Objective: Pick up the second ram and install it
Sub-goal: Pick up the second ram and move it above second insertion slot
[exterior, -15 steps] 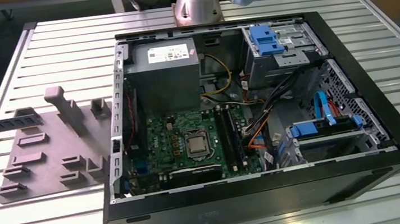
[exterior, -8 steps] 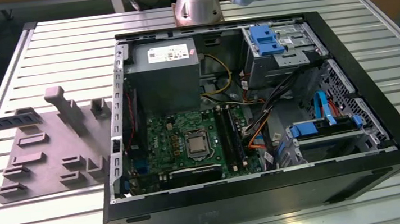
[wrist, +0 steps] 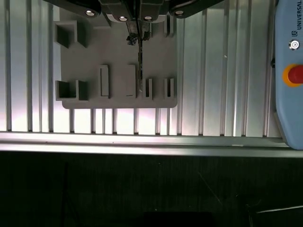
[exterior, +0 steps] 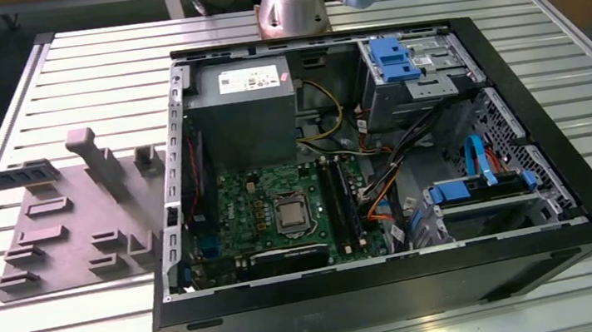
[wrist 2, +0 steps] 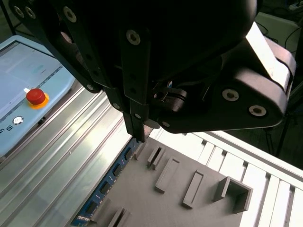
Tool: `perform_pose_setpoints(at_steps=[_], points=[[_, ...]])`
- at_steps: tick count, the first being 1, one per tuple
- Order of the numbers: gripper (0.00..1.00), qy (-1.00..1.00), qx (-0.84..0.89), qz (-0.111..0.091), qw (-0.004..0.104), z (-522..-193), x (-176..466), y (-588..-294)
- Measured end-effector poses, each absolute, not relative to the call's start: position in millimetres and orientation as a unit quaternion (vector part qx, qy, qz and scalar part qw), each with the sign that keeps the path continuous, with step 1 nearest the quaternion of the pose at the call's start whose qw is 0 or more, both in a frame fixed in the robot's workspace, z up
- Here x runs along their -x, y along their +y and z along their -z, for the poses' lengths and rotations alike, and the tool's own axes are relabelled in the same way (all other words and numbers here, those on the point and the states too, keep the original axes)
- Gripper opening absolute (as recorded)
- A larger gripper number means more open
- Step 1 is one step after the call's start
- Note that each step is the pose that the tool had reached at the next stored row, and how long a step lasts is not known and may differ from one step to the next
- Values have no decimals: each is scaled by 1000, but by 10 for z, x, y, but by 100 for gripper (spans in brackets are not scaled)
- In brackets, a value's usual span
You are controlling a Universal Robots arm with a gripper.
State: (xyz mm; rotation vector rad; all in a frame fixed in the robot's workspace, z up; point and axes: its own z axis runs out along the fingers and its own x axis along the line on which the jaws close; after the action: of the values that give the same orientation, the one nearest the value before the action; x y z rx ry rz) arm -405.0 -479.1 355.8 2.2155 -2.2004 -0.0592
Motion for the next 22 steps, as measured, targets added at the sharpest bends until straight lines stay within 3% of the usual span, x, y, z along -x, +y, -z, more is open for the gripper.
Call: perform_pose_setpoints(at_steps=[22], points=[[12,-705,-709,19,9,-3721,4050,-4790]])
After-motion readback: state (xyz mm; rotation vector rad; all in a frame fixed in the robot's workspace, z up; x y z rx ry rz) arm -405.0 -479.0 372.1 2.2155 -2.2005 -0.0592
